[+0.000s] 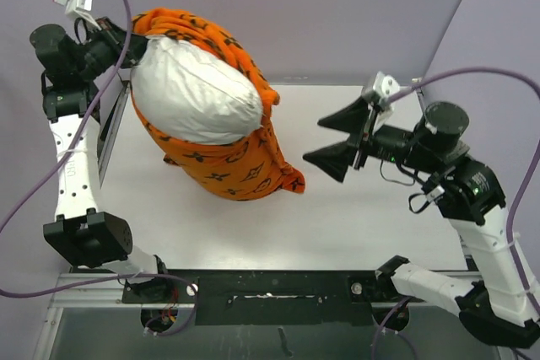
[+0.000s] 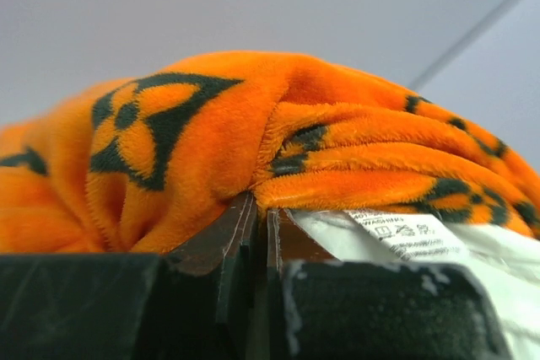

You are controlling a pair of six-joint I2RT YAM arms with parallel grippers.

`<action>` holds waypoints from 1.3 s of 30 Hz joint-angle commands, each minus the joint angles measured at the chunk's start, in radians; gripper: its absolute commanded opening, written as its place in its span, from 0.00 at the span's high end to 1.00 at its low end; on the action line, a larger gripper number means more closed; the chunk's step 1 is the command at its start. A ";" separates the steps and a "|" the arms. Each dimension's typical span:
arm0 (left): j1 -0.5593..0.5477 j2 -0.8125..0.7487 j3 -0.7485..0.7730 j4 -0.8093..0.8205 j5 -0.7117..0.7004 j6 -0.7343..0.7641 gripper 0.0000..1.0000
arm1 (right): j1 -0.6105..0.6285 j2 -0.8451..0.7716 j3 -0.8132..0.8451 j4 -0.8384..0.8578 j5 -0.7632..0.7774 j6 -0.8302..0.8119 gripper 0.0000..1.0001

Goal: Remove the pillowcase from the pillow
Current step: Remove the pillow from the pillowcase.

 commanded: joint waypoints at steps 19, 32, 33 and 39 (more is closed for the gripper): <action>-0.363 -0.148 -0.006 -0.016 0.201 0.013 1.00 | 0.425 0.649 0.696 -0.149 0.582 -0.246 0.05; -0.376 -0.206 -0.055 -0.036 0.299 0.044 1.00 | 0.436 0.697 0.679 -0.129 0.771 -0.377 0.12; -0.374 -0.206 -0.046 -0.053 0.300 0.055 1.00 | 0.445 0.715 0.731 -0.144 0.790 -0.389 0.10; -0.373 -0.231 -0.046 -0.087 0.304 0.113 1.00 | 0.437 0.682 0.596 -0.078 0.813 -0.395 0.09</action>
